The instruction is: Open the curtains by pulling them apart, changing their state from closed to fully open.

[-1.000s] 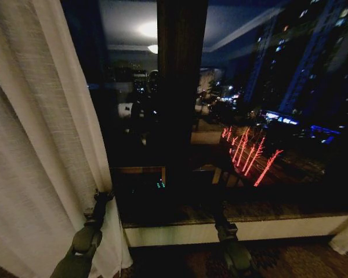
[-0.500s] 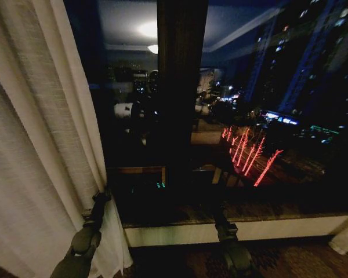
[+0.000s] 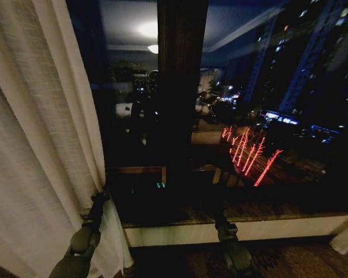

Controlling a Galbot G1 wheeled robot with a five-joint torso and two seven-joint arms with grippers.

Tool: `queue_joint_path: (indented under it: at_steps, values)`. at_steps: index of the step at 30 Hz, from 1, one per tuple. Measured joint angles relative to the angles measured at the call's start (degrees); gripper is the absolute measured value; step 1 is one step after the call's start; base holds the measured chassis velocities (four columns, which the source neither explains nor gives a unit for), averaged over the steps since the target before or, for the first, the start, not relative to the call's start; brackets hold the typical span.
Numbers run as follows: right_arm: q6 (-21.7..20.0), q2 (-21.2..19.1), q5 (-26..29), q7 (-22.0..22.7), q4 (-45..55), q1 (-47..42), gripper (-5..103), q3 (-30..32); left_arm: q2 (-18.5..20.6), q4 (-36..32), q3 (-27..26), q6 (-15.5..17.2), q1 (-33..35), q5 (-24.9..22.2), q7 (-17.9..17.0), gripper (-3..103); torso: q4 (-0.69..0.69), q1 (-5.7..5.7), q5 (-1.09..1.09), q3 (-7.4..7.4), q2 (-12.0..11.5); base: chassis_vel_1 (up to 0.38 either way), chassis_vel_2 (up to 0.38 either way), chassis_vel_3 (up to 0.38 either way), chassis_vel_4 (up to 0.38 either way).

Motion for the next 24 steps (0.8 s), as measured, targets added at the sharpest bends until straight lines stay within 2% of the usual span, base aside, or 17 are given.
queue_joint_path:
  at_steps: [9, 24]
  values:
    - [0.0, 0.0, 0.0, 0.0, 0.0, 0.0, 100, 0.0, -0.37, 0.36, -0.02, -0.25, 0.16, 0.34, 0.01, 0, 0.0, 0.0, -0.02, 0.0, 0.0, 0.183, 0.193, -0.193, -0.203]
    - [0.0, 0.0, 0.0, 0.0, 0.0, 0.0, 100, -0.01, -0.85, 0.3, -0.62, -0.85, 1.17, 1.12, 0.01, 0, 0.02, 0.0, -0.02, 0.0, 0.01, 0.328, 0.313, -0.315, -0.322]
